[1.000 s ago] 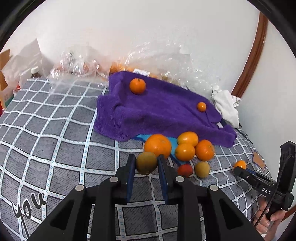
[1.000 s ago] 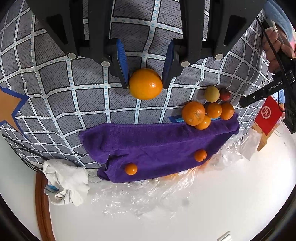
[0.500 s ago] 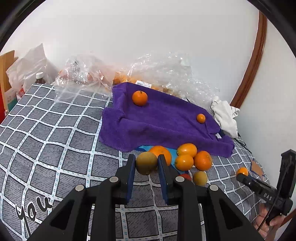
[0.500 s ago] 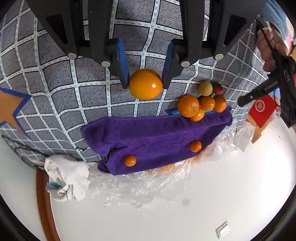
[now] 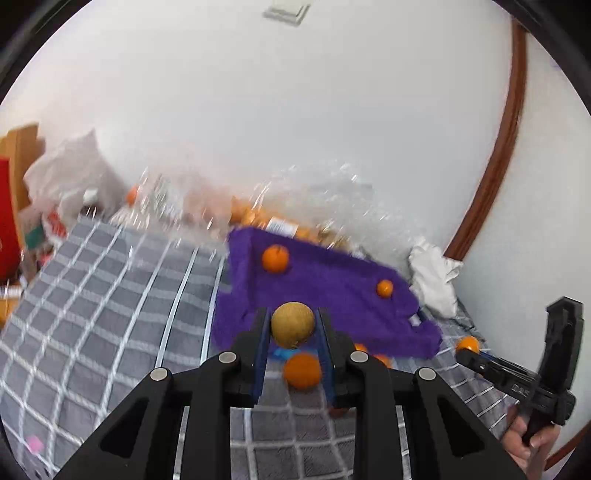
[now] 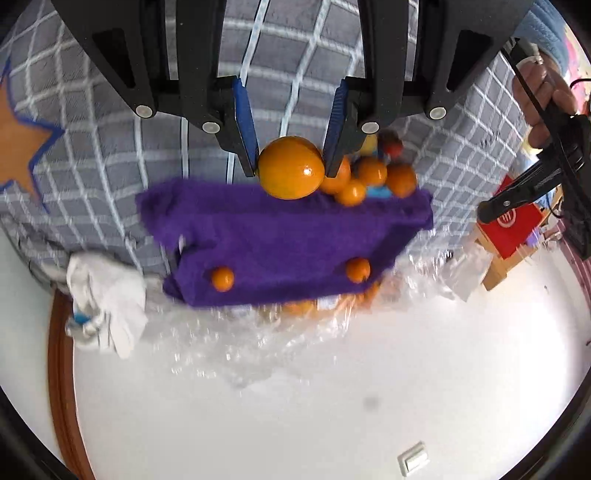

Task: Organize fruits
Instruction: 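Carry the yellow fruit and the orange over the purple towel with both tools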

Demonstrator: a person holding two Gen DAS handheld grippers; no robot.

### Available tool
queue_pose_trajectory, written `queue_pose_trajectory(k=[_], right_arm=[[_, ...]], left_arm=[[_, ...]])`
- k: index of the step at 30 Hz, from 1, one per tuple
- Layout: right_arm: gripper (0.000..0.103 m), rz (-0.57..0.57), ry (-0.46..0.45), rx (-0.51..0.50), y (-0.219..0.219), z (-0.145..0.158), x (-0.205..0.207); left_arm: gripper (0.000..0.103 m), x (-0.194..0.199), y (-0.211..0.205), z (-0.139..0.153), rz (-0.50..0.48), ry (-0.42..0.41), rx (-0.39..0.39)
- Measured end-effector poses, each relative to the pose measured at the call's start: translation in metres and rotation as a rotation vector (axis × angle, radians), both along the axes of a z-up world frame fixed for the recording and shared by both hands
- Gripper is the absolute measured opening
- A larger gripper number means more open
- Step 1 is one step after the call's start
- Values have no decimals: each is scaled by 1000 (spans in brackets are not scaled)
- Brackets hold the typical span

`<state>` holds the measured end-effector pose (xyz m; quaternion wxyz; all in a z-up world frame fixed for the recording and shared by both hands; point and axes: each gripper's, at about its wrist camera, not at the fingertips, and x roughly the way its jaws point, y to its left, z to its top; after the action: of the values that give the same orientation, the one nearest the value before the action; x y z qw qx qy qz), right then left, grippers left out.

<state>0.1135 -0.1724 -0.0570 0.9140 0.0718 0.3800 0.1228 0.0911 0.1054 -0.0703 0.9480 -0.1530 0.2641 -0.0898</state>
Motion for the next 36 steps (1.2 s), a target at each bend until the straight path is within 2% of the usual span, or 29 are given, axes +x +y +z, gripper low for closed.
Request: queue_pose_trajectory(k=[2,6,10,13,16,23,27,29,32,36], right_arm=[[36,-8,-29,-13,0,14,12],[36,-33,-72,-25,-5,35,40],[36,-63,-95,-57,-12,44,76],[36,-105,-96,-70,-17,42,100],[36,-103,-76,-18,-25,26,121],[36,-108,34,-26,-36,-33,144],[36,-106,47,27,-40,-48,150],[36,-105,44,14,-38,-53,151],[36,-105,52,-14,-33,-58,154],[36,-111,86,-30,-32,-68,158]], left_arm=[[23,11,-2,16,0,-25,10],[23,43,-6,31,27,-37,17],[23,73,-8,33,46,-48,-13],[23,102,-14,23,48,-44,-48],[23,125,-16,6,44,-26,-96],[23,150,-14,-39,62,69,-38],[23,152,-13,-49,31,80,-41],[23,154,-15,-53,24,90,-35],[23,160,-23,-61,7,119,-7],[23,166,-35,-69,21,169,77]])
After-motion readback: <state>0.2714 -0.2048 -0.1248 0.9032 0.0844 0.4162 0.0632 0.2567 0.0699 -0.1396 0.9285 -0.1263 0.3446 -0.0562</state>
